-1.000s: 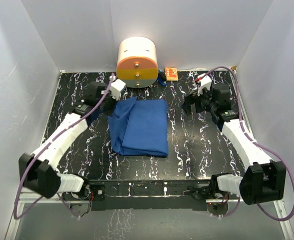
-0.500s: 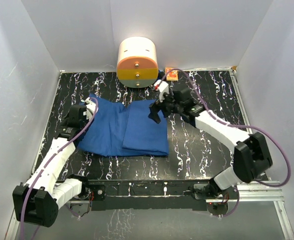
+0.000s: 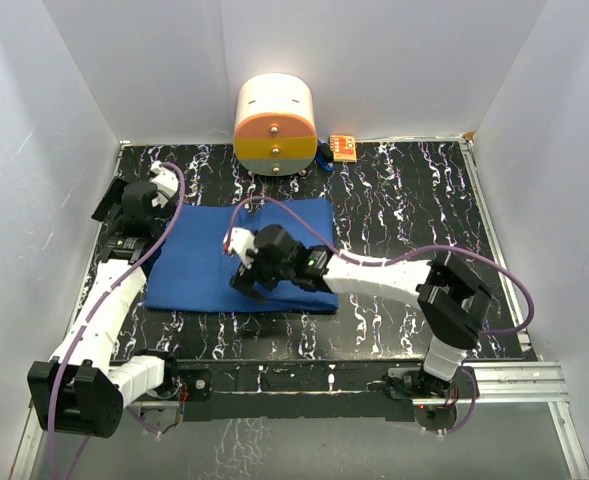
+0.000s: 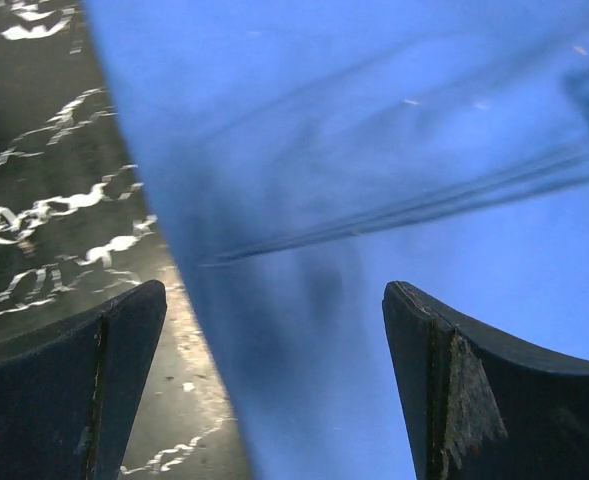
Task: Open and lay out the surgical kit
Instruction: Open the surgical kit at the center of the board.
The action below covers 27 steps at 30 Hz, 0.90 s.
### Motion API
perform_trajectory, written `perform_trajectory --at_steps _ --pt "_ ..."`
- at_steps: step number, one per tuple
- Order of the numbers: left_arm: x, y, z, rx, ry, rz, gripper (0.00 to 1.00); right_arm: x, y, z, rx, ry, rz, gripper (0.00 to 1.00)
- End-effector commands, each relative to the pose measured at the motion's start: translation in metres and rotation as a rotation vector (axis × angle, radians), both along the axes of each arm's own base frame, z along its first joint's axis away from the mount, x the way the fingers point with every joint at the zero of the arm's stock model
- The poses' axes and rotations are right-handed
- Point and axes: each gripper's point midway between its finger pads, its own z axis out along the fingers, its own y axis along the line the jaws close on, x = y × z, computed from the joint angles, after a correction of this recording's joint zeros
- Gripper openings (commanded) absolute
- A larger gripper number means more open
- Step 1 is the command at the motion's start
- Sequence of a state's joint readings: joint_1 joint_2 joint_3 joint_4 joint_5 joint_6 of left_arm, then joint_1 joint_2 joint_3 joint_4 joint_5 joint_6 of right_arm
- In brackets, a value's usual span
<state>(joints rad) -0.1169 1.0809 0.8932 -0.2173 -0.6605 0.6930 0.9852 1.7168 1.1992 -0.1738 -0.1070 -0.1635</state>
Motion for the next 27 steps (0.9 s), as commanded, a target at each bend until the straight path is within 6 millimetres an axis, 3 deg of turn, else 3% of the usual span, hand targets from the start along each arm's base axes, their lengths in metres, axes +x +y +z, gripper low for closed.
perform_trajectory --at_steps 1,4,8,14,18,23,27 --pt "0.009 -0.008 -0.002 -0.143 -0.033 0.006 0.99 -0.024 0.019 0.013 -0.023 -0.108 0.051 0.89" --pt "0.01 -0.013 -0.009 -0.207 -0.026 0.007 0.99 -0.034 0.022 0.0 -0.076 -0.121 0.079 0.83" --pt "0.01 -0.024 -0.02 -0.329 -0.002 -0.012 0.99 -0.023 0.024 -0.017 -0.149 -0.148 0.063 0.76" --pt "0.01 -0.031 -0.023 -0.401 0.002 -0.024 0.99 -0.004 0.013 -0.037 -0.265 -0.216 0.005 0.75" --pt "0.009 -0.036 -0.027 -0.45 0.01 -0.039 0.98 -0.009 0.016 -0.037 -0.251 -0.199 0.03 0.65" --pt "0.007 -0.035 -0.031 -0.456 0.015 -0.038 0.98 -0.013 0.018 -0.029 -0.231 -0.188 0.051 0.63" --pt "0.005 -0.036 -0.031 -0.474 0.012 -0.044 0.98 -0.009 0.019 -0.02 -0.218 -0.204 0.044 0.5"
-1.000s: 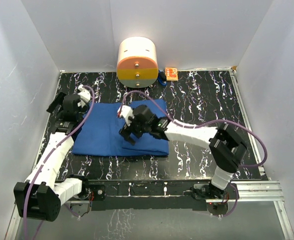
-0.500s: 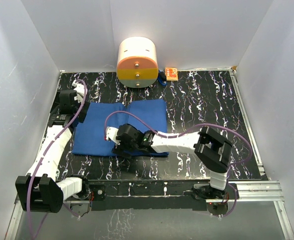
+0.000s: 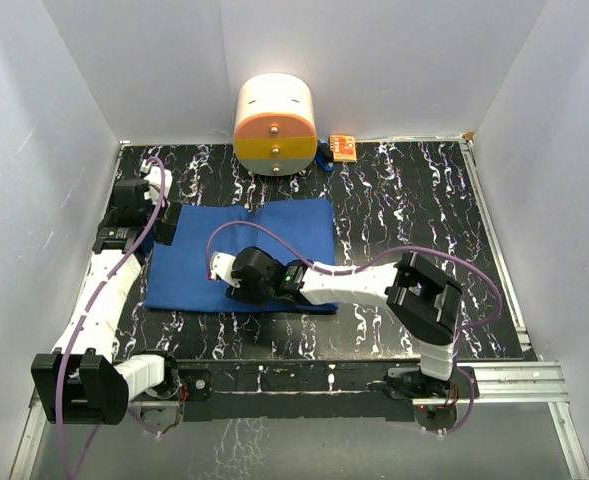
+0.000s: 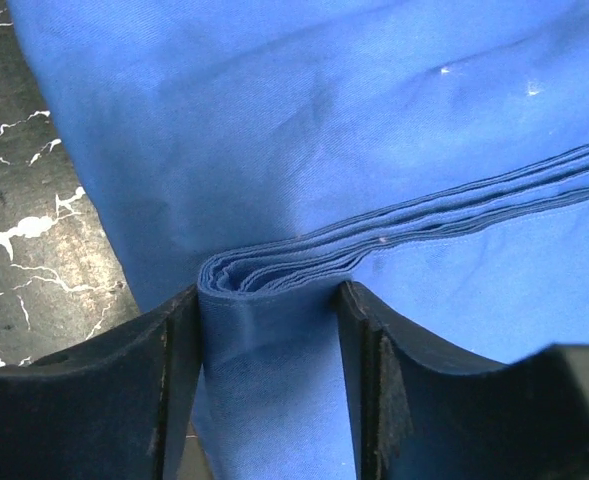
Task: Open and lay out the surgical kit
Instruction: Open the surgical kit at the center of the board.
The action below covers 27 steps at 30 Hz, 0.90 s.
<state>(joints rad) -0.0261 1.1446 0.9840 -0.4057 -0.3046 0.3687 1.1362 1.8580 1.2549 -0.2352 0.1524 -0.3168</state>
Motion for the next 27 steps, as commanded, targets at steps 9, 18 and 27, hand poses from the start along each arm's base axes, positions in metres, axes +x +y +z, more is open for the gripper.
perform_trajectory --at_steps 9,18,27 --pt "-0.004 -0.003 0.003 -0.053 -0.017 -0.012 0.98 0.016 0.007 0.043 0.077 -0.03 -0.015 0.18" --pt "0.004 -0.014 -0.017 -0.065 0.067 -0.104 0.98 0.042 -0.044 0.125 0.195 -0.141 -0.116 0.04" --pt "0.023 -0.042 -0.023 -0.158 0.088 -0.242 0.98 0.061 -0.223 0.192 0.332 -0.355 -0.395 0.0"
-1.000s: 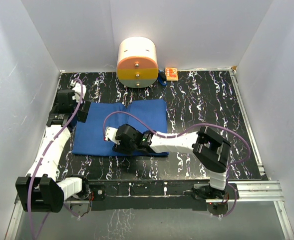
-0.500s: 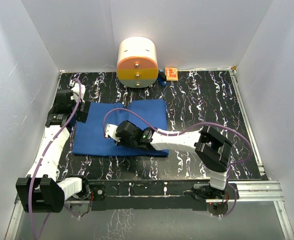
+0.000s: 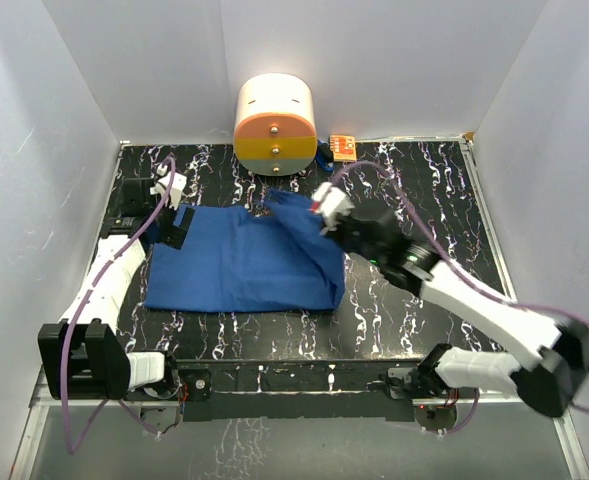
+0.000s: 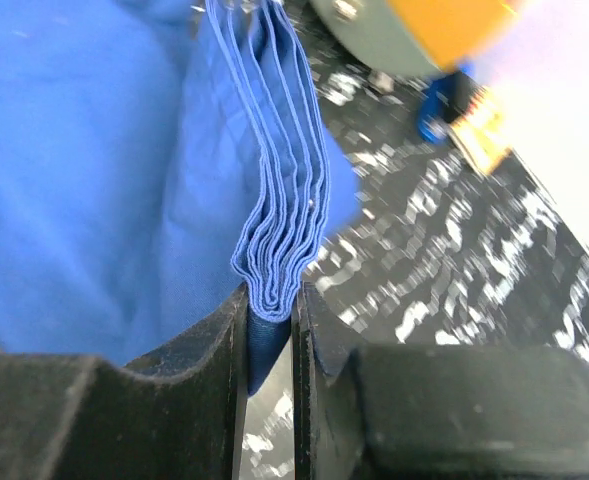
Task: Open and lay out the surgical kit
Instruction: Open the surgical kit at the center of the board.
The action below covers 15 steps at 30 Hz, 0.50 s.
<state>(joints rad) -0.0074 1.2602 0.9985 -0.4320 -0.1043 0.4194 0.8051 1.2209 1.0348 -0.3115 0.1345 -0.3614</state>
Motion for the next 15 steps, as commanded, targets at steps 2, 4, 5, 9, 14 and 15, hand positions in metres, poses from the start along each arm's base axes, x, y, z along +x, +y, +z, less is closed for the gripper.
perform_trajectory --at_steps 2,4,5,9,14,15 --pt "0.015 -0.021 0.014 -0.095 -0.049 -0.088 0.98 0.0 -0.109 0.031 0.05 -0.181 -0.249 0.04" --pt "0.016 -0.026 0.009 -0.118 -0.035 -0.1 0.98 -0.004 -0.157 0.018 0.005 -0.216 -0.399 0.1" --pt "0.016 -0.028 0.007 -0.128 -0.026 -0.105 0.98 -0.007 -0.177 0.009 -0.024 -0.223 -0.47 0.12" --pt "0.016 -0.034 -0.001 -0.153 0.008 -0.121 0.98 -0.022 -0.244 -0.03 -0.143 -0.202 -0.712 0.19" --pt "0.017 -0.036 0.001 -0.151 0.004 -0.143 0.98 -0.041 -0.294 -0.068 -0.284 -0.115 -0.905 0.58" --pt "0.017 -0.036 0.0 -0.149 0.002 -0.148 0.99 -0.042 -0.299 -0.07 -0.294 -0.108 -0.92 0.62"
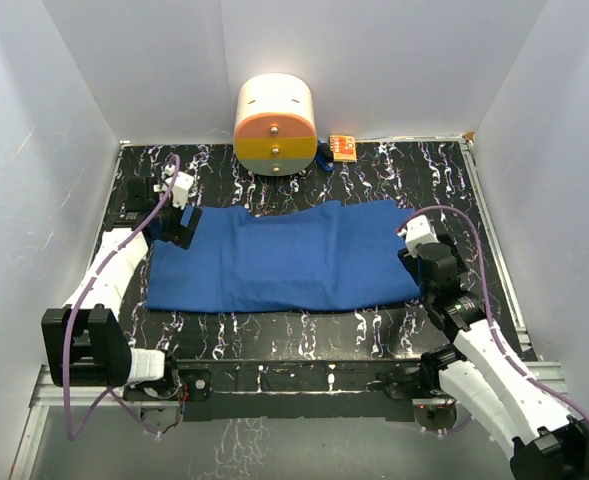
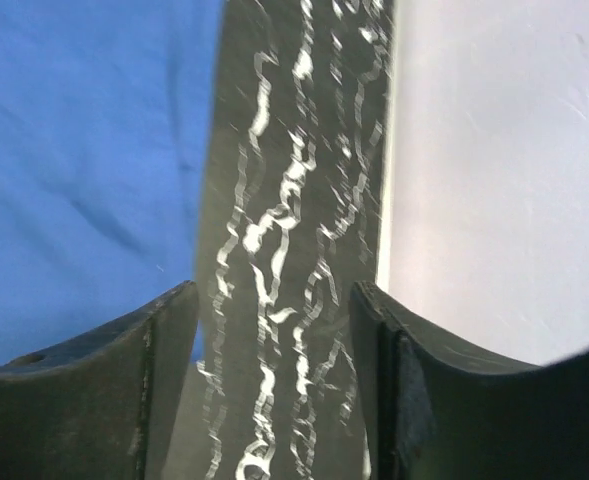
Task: Open and lay out the surgical kit
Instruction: Open the surgical kit at the center of the board.
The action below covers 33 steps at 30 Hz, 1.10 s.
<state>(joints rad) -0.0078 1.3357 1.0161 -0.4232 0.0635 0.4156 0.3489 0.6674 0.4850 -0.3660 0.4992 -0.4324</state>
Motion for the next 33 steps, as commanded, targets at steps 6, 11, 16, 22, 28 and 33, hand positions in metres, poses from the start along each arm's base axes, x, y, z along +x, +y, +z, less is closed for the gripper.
perform_trajectory --at_steps 6,11,16,22,28,33 --pt "0.014 -0.004 0.005 -0.009 -0.045 -0.037 0.99 0.021 0.02 0.019 0.061 0.03 0.109 0.73" --pt "0.023 -0.018 -0.013 -0.088 0.046 -0.081 0.99 0.061 0.064 0.026 0.158 0.093 0.255 0.74" --pt "0.05 -0.028 -0.019 -0.184 0.061 -0.075 0.99 0.117 0.081 0.014 0.22 0.142 0.222 0.73" --pt "0.077 -0.007 -0.028 -0.195 0.063 0.02 0.98 0.186 0.067 -0.009 0.384 0.229 0.146 0.72" --pt "0.083 0.024 -0.037 -0.289 0.091 0.126 0.96 0.237 0.047 -0.052 0.57 0.367 0.105 0.67" --pt "0.079 0.03 -0.042 -0.323 0.082 0.159 0.96 0.263 0.017 -0.085 0.662 0.426 0.043 0.6"
